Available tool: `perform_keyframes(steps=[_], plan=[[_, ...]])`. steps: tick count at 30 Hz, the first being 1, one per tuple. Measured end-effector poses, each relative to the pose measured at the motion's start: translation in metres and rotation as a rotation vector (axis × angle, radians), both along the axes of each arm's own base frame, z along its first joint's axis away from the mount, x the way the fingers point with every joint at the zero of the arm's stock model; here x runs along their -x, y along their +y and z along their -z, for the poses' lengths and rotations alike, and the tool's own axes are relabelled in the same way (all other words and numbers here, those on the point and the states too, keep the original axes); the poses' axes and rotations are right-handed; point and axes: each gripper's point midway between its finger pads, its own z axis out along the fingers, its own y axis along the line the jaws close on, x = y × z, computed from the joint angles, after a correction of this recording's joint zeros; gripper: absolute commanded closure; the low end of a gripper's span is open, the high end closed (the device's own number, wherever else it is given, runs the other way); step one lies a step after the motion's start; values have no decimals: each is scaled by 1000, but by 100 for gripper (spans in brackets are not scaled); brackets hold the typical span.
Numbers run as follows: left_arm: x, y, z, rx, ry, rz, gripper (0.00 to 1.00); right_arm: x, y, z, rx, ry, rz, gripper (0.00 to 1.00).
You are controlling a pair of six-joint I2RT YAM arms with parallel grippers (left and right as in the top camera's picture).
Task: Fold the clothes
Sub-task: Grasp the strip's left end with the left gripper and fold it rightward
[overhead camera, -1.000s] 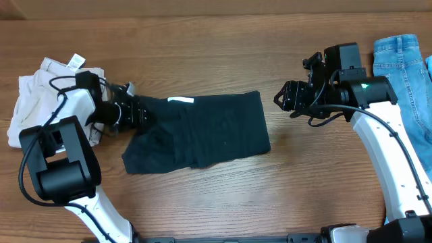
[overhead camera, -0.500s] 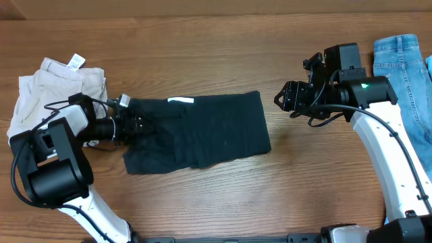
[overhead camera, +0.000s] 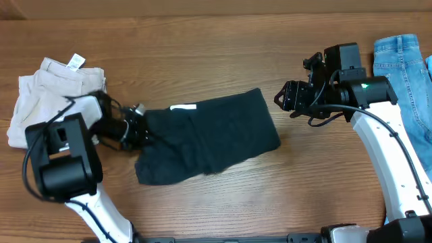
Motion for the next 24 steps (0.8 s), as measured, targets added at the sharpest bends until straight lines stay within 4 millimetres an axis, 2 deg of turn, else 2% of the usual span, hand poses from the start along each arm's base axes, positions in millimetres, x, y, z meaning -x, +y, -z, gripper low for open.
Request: perform_keyframes(steps=[2,5,7,11,14,16,21,24], plan=[[-13,16,-25,-100,-21,-18,96,0,0,0,0,-2,0,29],[-35,38,-76,-243,-101,-34,96,-2,0,-1,-1,-10,0,29],[-41,48,-103,-322,-123,-30,96,-4,0,-2,-2,-20,0,29],[-48,51,-128,-448,-145,-1,96,-5,1,-2,-2,-25,0,29],[-53,34,-137,-522,-163,49,96,-5,1,-2,-3,-25,-1,29],[-55,14,-139,-576,-178,98,96,-5,0,-2,-3,-22,0,29],[-47,-52,-135,-706,-203,213,96,1,0,0,1,4,0,29],[-41,-91,-125,-764,-218,251,95,4,0,2,2,18,-1,28]])
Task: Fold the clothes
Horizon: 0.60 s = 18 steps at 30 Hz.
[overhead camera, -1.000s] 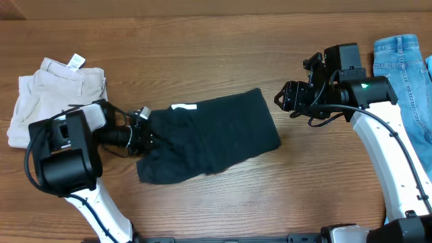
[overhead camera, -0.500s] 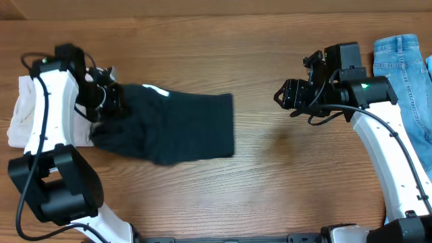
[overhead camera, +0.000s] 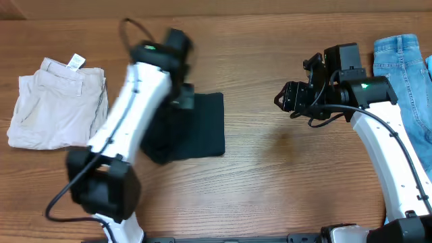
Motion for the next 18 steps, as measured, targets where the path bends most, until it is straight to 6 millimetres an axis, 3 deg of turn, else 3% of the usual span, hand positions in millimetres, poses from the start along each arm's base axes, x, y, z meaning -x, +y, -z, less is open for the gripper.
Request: perform_keyframes(steps=[4,6,8,11,14,17,18], plan=[[5,-38,28,-62,15,-15,88,6,0,2,1,28,-1,29],[8,-52,51,-95,45,-43,69,10,-1,4,3,45,-1,28],[11,-59,71,-119,72,-66,68,12,-1,4,4,53,-1,28],[11,-69,95,-134,92,-105,48,13,-1,5,5,58,0,28],[13,-72,95,-133,101,-121,44,13,-1,5,5,58,-1,28],[4,-80,77,-99,76,-129,45,12,-1,5,5,57,-1,28],[-7,-90,57,-50,42,-125,45,12,-1,5,5,57,-1,28]])
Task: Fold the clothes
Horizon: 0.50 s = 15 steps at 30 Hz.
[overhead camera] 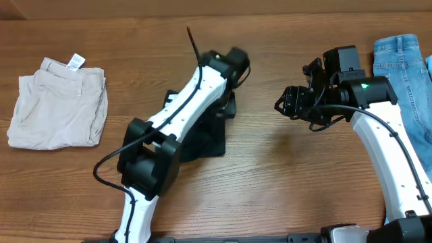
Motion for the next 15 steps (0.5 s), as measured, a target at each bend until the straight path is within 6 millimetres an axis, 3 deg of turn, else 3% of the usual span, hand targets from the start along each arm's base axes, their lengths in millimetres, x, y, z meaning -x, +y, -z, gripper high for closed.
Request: perform_keyframes(steps=[4,7,9,12,15], plan=[[-12,-14,-37,67,-51,35,39,0,0,0,-1,0,0,28],[-7,-6,-58,50,-45,40,37,1,0,0,0,3,0,28],[-2,10,-67,2,-21,25,47,1,0,0,0,6,0,28],[-3,52,-75,-81,10,-53,96,3,0,1,2,15,0,28],[-18,106,-72,-119,23,-155,96,3,0,1,1,16,0,27]])
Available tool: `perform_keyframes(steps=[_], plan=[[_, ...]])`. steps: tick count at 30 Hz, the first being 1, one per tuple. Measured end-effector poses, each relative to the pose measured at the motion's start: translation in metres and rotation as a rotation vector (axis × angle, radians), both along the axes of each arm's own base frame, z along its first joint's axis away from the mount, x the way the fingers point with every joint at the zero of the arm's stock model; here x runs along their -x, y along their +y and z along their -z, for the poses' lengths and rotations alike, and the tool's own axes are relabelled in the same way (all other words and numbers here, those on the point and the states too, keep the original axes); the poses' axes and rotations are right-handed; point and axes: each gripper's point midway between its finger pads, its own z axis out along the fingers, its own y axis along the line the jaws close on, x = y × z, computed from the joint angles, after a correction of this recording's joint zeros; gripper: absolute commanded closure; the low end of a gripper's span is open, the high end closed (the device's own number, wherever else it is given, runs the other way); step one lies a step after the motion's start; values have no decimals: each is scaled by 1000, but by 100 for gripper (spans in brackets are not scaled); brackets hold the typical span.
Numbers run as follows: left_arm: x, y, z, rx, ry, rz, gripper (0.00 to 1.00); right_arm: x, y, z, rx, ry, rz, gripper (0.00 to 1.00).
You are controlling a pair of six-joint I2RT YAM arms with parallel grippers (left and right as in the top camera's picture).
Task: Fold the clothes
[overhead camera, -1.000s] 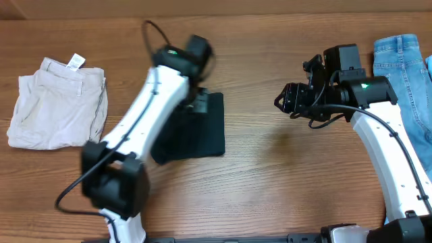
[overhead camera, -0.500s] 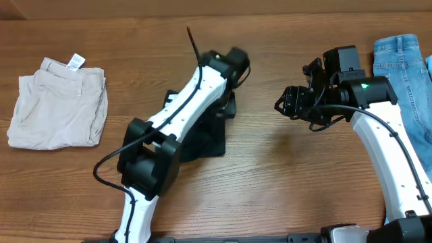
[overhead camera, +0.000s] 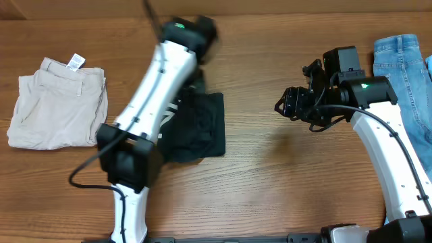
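Note:
A black garment (overhead camera: 202, 128) lies folded into a compact block left of the table's middle, with a white label showing at its left side. My left arm (overhead camera: 158, 88) reaches diagonally over it. The left gripper (overhead camera: 196, 75) is a dark, motion-blurred shape at the garment's far edge, so its fingers cannot be made out. My right gripper (overhead camera: 279, 103) hovers to the right of the garment, well apart from it, pointing left. It is open and holds nothing.
Folded beige trousers (overhead camera: 57, 104) with a white tag lie at the far left. Blue jeans (overhead camera: 405, 67) lie at the right edge behind my right arm. The wooden table (overhead camera: 270, 182) shows bare between the garment and the right arm.
My left arm's wrist has moved from over the garment's right side to the back left. More of the folded black garment shows. The right arm has not moved.
The black garment first lay spread wide across the middle, my left gripper at its left end. Then it lay folded into a narrower block under my left arm. The arm then stood over its right side, and now points back left.

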Motion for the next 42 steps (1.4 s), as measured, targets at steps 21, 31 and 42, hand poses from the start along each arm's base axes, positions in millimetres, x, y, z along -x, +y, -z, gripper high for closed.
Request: perform_keyframes(steps=[21,31,42], plan=[[60,-122,59,343,196,429,96,-1,-5,2,35,-12,-10,28],[12,-19,49,126,122,240,96,1,-5,2,36,-5,-13,28],[-30,1,118,210,-35,146,96,1,-5,2,35,-5,-13,28]])
